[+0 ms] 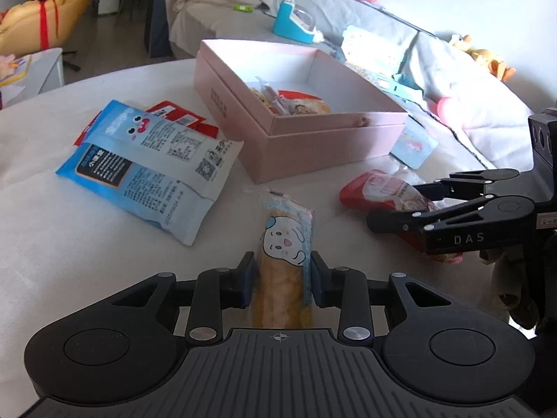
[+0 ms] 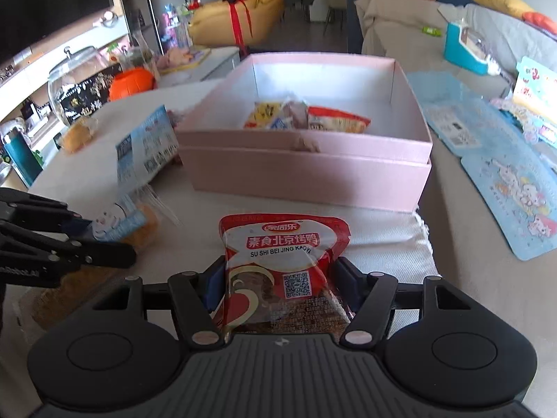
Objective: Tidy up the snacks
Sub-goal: 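Lift the jerky bag with the right gripper while the left lifts the bread-stick bag, then carry the jerky bag over the pink box with the right gripper while the left carries the bread-stick bag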
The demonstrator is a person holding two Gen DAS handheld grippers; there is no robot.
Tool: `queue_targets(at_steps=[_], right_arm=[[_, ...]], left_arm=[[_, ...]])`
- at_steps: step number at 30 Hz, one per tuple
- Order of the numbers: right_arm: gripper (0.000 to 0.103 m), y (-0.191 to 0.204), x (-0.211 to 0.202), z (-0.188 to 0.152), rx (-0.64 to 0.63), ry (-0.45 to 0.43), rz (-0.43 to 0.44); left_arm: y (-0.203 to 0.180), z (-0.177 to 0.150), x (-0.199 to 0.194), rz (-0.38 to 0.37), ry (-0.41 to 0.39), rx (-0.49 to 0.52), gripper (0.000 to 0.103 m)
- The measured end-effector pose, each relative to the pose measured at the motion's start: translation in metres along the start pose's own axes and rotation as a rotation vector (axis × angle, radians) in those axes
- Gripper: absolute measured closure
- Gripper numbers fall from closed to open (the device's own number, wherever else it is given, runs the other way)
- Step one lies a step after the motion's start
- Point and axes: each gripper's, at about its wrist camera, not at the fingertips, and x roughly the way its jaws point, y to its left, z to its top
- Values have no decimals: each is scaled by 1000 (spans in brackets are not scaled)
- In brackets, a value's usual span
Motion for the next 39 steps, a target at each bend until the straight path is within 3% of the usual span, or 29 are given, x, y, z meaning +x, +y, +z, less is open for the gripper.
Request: queue_targets(at_steps=[4,13,15,18,22,27,30,35,39], right_arm=[[20,4,7,-7,-10,8,-13],[12,11,6,-20,-48,-25,-56],[12,9,5,-21,-47,-27,-50],[20,8,1,-17,-57,-8,-47],[29,9,-20,-13,-98,-71,-66],[34,-3,-47,1,-52,-135,-34],[36,-11,-69,16,-31,-192,-17],[36,-21,-122,66,-23,-380,-10],[36,-26,-137,105,-13,-485,-41]], left_arm=[[-6,-3,1,29,-8,6,64],[-21,-5,1,101,15,89,62],[-21,-3,1,102,27,93,63],[-25,0,-2,87,48,89,66],[-34,4,-14,65,12,124,67],[-37,18,-34,49,-53,117,68],[-31,47,-68,-9,-183,70,70],[-35,96,-110,6,-405,88,70],[-32,125,-115,-59,-461,43,70]])
